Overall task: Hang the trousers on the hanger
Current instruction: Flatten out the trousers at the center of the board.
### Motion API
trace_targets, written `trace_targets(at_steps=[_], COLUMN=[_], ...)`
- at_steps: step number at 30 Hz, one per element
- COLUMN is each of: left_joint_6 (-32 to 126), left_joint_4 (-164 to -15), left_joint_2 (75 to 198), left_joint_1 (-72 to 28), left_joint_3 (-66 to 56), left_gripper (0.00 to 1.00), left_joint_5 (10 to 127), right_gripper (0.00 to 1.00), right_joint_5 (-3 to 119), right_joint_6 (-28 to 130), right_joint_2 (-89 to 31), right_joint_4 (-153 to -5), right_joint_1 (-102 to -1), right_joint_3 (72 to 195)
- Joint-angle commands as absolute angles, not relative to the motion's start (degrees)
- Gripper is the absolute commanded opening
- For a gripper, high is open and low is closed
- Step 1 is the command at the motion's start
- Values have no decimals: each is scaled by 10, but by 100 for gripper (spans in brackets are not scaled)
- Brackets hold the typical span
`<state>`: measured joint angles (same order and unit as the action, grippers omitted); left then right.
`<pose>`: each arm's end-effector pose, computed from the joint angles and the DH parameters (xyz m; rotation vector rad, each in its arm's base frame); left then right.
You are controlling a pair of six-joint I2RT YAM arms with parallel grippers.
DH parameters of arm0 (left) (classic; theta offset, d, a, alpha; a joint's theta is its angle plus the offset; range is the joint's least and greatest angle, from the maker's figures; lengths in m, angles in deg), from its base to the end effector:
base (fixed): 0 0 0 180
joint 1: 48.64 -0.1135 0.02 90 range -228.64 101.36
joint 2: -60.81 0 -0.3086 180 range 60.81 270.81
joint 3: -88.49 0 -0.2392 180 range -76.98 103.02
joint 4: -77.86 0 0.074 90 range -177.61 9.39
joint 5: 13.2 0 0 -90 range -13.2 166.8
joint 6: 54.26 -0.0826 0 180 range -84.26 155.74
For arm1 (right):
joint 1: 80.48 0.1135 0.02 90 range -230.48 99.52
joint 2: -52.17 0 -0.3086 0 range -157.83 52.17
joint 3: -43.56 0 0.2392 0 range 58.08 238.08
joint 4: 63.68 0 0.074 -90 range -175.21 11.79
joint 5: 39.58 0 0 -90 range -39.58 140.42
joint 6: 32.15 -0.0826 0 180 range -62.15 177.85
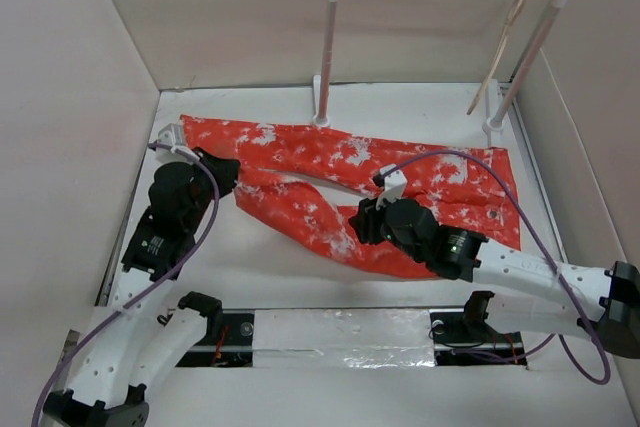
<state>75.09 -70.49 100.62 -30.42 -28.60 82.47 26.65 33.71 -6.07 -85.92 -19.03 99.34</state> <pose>0.1521 -0.0415 0.3817 -0.3970 1.7189 -0.6542 0.1403 0.1883 0.3031 -0.3819 1.9694 0.5584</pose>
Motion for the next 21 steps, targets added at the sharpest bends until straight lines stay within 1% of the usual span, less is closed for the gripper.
trace_targets(at_steps=[1, 2, 3, 5, 8, 10, 11, 12, 13, 16, 17, 18, 19, 20, 21], left_joint_6=[712, 711, 709, 710, 713, 720, 726, 729, 732, 742, 748, 763, 777, 794, 829], left_joint_4=[-648, -656, -676, -693, -718, -754, -773, -777, -779, -755, -753, -759, -766, -787, -798], left_joint_2=[1067, 1082, 1097, 1156, 1249, 1309, 1330, 1351, 1394, 1440, 1432, 1419, 1376, 1347, 1318], left_joint_1=[-305, -305, -305, -305, -311, -333, -340, -340, -340, -331, -319, -309, -309, -309, -334], left_joint_3=[-232, -231, -235, -237, -221, -212, -195, -182, -166, -112, -115, -144, -171, -203, -277], left_gripper=[0, 2, 10, 12, 12, 13, 16, 22, 23, 23, 23, 23, 24, 23, 24], left_joint_5=[844, 840, 843, 859, 885, 863, 865, 871, 873, 872, 908, 927, 938, 957, 961], right_gripper=[46, 43, 43, 42, 42, 43, 44, 45, 45, 45, 42, 37, 28, 7, 0], right_joint_5=[267, 269, 275, 279, 291, 288, 289, 293, 293, 303, 302, 298, 294, 292, 286], right_joint_6=[339, 337, 332, 328, 327, 325, 324, 324, 324, 324, 324, 324, 325, 326, 327], right_joint_2=[-79, -92, -98, -104, -101, -91, -87, -82, -74, -61, -60, -61, -61, -61, -61], right_joint_4=[-853, -856, -861, -865, -866, -872, -873, -871, -869, -858, -855, -856, -859, -859, -859], right_joint_1=[-200, -200, -200, -200, -200, -200, -200, -200, -195, -173, -168, -162, -161, -161, -161], right_joint_3=[997, 1001, 1008, 1010, 1005, 1000, 997, 996, 994, 988, 985, 984, 984, 983, 979])
